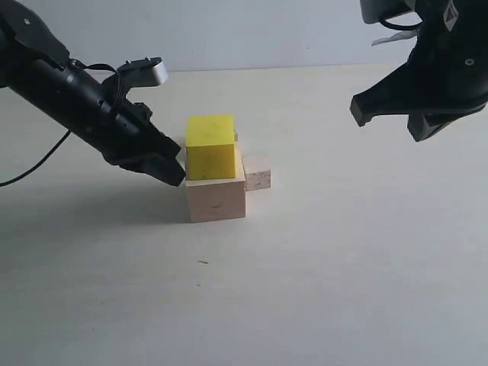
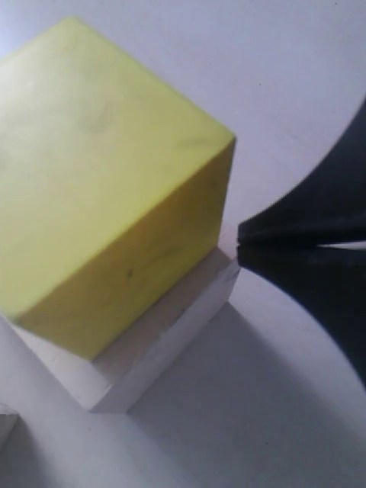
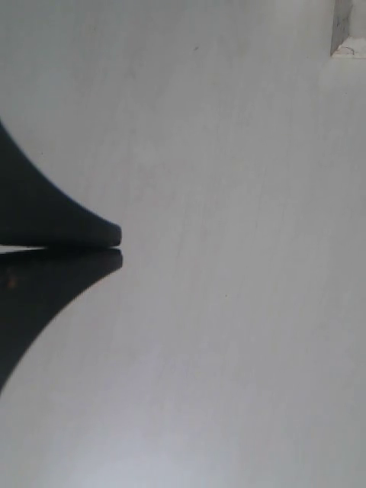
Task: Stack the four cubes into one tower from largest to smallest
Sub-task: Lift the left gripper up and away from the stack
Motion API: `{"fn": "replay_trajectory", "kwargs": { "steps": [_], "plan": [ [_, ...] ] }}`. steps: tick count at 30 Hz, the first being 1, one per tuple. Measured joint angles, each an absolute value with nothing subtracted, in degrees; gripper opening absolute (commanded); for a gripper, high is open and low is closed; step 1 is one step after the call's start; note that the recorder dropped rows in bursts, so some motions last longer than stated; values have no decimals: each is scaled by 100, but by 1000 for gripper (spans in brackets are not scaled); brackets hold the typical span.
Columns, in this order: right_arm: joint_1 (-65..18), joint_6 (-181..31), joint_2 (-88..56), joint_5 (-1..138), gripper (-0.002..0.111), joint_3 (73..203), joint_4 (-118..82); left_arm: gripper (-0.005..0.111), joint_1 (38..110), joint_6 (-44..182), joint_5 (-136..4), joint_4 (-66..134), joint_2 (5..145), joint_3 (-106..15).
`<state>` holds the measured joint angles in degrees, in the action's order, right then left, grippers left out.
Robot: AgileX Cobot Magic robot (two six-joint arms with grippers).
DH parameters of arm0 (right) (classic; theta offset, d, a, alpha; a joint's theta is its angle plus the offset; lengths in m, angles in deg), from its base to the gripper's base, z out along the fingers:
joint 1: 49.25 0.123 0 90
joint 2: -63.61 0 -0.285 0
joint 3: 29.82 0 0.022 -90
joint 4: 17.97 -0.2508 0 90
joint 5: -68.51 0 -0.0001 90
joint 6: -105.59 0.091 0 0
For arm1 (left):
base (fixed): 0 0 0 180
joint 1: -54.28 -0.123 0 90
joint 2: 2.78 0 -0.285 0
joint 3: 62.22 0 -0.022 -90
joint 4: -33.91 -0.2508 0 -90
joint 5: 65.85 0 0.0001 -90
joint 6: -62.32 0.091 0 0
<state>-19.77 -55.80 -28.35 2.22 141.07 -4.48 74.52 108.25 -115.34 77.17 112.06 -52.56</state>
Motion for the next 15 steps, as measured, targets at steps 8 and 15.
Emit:
{"fn": "replay_trajectory", "kwargs": {
  "steps": [8,15],
  "plan": [
    [-1977,-5580,-2835,200,0,14107,-449,0,7226,10629,-11306,7623,10685,-5633],
    [-1977,-5580,-2835,-88,0,14107,-508,0,6961,9354,-11854,6361,10650,-7455]
  ]
}}
